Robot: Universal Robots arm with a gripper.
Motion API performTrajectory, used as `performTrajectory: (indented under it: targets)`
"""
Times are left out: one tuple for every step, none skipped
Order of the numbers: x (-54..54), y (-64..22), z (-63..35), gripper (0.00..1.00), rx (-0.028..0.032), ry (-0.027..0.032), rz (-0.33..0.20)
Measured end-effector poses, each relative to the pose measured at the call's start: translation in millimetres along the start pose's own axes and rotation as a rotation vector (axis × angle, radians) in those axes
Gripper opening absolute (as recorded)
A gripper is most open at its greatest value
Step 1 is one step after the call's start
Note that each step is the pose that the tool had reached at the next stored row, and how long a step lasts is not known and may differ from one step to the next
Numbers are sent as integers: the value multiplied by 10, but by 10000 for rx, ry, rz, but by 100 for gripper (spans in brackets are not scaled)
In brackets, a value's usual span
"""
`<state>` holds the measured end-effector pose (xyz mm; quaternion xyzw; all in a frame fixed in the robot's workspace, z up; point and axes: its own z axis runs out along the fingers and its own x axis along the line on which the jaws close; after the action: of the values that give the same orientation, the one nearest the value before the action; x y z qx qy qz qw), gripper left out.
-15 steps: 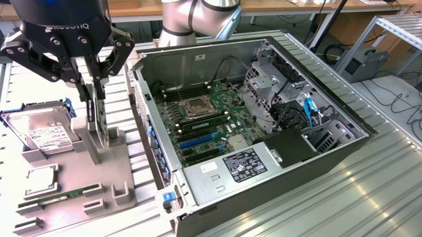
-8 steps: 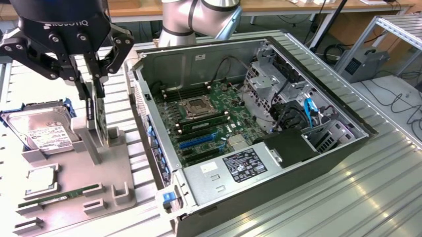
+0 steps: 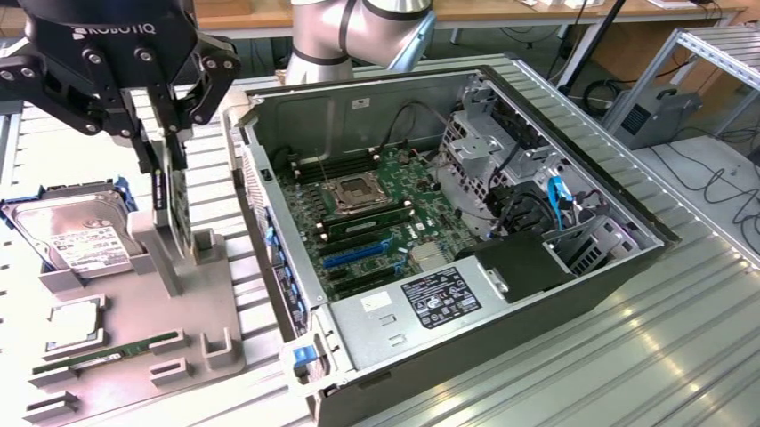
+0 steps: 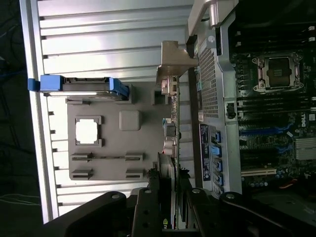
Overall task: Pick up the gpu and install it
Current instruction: 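Pick up the gpu and move the gpu toward the slot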
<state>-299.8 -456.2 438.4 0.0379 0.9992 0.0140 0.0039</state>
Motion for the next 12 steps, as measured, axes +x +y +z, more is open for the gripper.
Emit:
performTrajectory:
  targets:
    - [0,0,-7,26,0,0,-1]
    - [0,0,-14,26,0,0,0]
    - [0,1,-21,26,0,0,0]
    - [0,1,-28,26,0,0,0]
    - [0,1,-35,26,0,0,0]
    - [0,1,-45,26,0,0,0]
    - [-1,2,-56,26,0,0,0]
    - [-1,2,-64,26,0,0,0]
    - [-1,2,-72,26,1,1,0]
    - [-1,2,-78,26,1,1,0]
    - [-1,2,-85,26,0,1,0]
    - [-1,2,-91,26,0,0,-1]
